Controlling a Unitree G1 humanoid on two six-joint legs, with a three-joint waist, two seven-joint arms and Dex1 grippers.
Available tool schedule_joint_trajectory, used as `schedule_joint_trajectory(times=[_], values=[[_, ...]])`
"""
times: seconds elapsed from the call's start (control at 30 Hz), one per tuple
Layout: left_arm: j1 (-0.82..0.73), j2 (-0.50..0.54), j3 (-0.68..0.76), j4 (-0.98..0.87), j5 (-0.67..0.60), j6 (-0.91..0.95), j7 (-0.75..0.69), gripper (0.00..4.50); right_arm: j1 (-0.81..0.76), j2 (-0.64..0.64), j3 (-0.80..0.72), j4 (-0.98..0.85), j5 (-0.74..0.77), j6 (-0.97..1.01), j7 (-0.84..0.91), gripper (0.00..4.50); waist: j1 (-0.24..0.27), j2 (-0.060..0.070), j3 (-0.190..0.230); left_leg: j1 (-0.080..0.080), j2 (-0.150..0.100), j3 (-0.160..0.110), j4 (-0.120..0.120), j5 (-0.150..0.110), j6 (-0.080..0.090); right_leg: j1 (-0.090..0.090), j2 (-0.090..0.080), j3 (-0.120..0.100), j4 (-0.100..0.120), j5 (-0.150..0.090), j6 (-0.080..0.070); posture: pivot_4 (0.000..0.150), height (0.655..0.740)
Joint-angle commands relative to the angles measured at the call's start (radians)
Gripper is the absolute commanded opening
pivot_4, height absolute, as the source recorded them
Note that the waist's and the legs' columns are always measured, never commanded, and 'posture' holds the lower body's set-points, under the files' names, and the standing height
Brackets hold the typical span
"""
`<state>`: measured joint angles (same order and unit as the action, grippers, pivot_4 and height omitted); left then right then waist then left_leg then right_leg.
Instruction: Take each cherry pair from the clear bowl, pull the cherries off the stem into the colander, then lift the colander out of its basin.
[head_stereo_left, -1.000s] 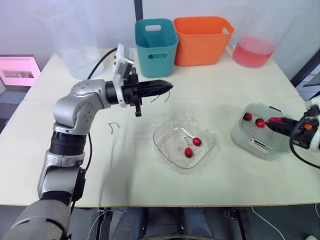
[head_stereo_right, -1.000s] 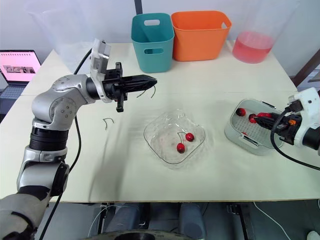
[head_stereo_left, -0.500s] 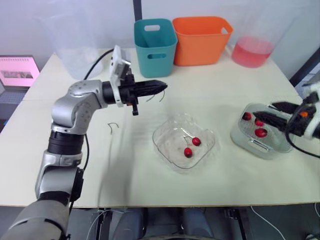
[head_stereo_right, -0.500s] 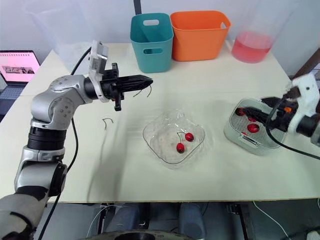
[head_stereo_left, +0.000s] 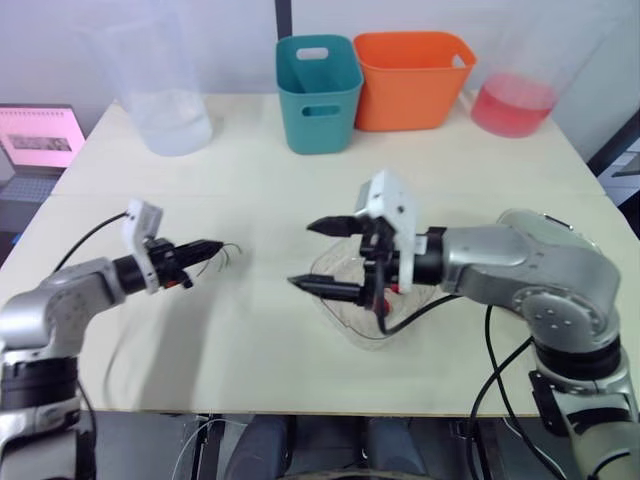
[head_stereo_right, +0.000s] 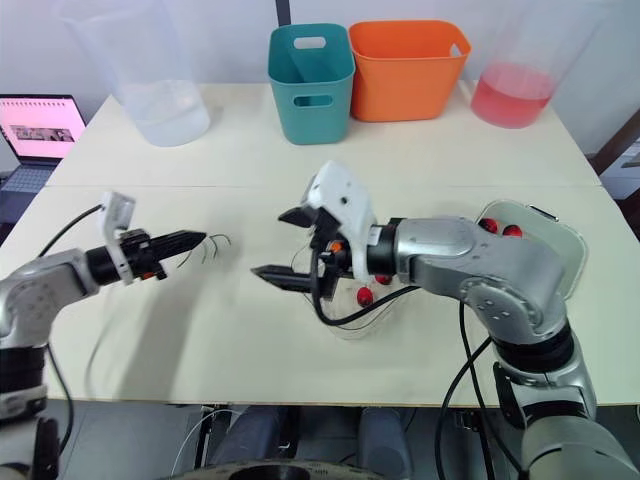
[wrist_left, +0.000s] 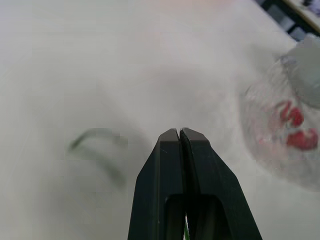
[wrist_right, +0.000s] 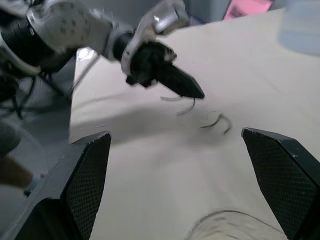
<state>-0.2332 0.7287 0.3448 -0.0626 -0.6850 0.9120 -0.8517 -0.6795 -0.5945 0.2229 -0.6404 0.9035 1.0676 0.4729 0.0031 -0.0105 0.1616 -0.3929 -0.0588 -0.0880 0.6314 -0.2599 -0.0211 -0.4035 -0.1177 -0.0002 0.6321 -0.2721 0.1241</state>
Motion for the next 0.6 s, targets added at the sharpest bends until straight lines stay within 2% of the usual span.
schedule_joint_trajectory(times=[0.03, 0.13, 0.33, 0.5, 0.6], values=[[0.018, -0.004, 0.034, -0.014, 0.006, -0.043, 0.026, 0.00, -0.020, 0.002, 0.062, 0.026, -0.099, -0.072, 0.062, 4.43, 0.006, 0.000, 0.000, 0.001, 0.000, 0.000, 0.000, 0.000, 0.000, 0.000, 0.000, 0.000, 0.000, 0.000, 0.000, 0.150, 0.7400], [0.021, -0.029, 0.029, 0.026, 0.024, -0.094, 0.041, 0.88, -0.039, -0.001, 0.079, 0.064, -0.150, -0.107, 0.110, 4.50, 0.007, 0.000, 0.000, 0.001, 0.000, 0.000, 0.000, 0.000, 0.000, 0.001, 0.000, 0.000, 0.000, 0.000, 0.000, 0.150, 0.7400], [0.025, 0.005, 0.039, 0.052, 0.036, -0.138, 0.012, 3.94, -0.048, -0.010, 0.022, 0.081, -0.156, -0.101, 0.159, 4.50, -0.013, -0.001, 0.000, 0.001, 0.001, 0.001, -0.002, 0.001, -0.001, 0.000, 0.001, 0.000, 0.002, 0.000, 0.000, 0.150, 0.7400], [-0.014, 0.112, 0.023, 0.050, 0.091, -0.221, -0.044, 3.94, -0.021, -0.041, -0.099, 0.103, -0.110, -0.050, 0.156, 4.50, -0.018, -0.001, 0.000, 0.001, 0.002, 0.001, -0.002, 0.000, 0.000, -0.001, 0.002, 0.000, 0.002, 0.000, 0.000, 0.150, 0.7400], [-0.101, 0.162, -0.006, -0.020, 0.061, -0.225, -0.105, 3.94, -0.007, -0.108, -0.253, 0.144, -0.053, 0.015, 0.151, 4.50, -0.006, -0.001, 0.000, 0.000, 0.001, 0.001, -0.002, 0.000, 0.000, 0.000, 0.001, 0.000, 0.001, 0.000, 0.000, 0.150, 0.7400]])
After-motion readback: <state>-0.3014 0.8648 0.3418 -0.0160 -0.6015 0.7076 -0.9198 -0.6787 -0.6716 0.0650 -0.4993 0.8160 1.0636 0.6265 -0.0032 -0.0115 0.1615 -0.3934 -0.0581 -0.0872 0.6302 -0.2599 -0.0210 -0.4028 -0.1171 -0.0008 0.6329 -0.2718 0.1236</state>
